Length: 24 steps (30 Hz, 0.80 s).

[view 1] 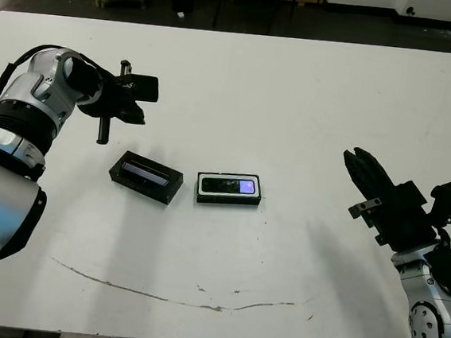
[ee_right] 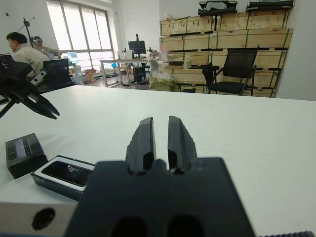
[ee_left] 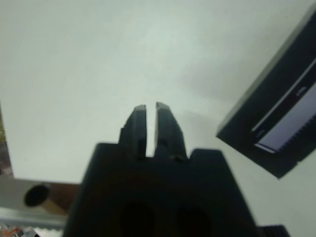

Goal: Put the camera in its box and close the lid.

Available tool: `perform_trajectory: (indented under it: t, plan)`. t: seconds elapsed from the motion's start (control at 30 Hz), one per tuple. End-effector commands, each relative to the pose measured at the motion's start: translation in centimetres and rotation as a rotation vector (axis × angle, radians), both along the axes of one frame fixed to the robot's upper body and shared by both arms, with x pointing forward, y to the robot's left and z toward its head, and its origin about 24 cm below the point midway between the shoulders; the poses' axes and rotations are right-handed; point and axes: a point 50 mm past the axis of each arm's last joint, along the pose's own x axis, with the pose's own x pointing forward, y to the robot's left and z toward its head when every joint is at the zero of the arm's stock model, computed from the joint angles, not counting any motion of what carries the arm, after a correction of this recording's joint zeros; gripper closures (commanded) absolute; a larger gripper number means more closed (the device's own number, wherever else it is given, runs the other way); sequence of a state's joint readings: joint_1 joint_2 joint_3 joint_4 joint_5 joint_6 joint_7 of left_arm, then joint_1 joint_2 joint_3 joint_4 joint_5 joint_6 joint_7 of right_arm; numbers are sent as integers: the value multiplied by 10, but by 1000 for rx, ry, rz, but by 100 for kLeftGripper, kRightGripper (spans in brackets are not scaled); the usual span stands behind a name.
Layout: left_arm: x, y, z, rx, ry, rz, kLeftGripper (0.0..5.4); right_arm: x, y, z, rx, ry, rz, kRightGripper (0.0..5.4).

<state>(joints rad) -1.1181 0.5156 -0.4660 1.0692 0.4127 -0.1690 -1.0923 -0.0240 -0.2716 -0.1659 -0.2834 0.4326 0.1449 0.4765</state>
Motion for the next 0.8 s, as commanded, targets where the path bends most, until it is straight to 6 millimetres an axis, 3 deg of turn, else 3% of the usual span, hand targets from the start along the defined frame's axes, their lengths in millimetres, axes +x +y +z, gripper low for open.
perform_trajectory:
  t: [0.03, 0.8]
  plan:
    - [-7, 5, -19, 50, 54, -23, 540, -1, -2, -6, -8, 27, -5, 539]
    - [-23, 17, -45, 44, 217, -43, 540, -2, 1, -8, -41, 28, 4, 539]
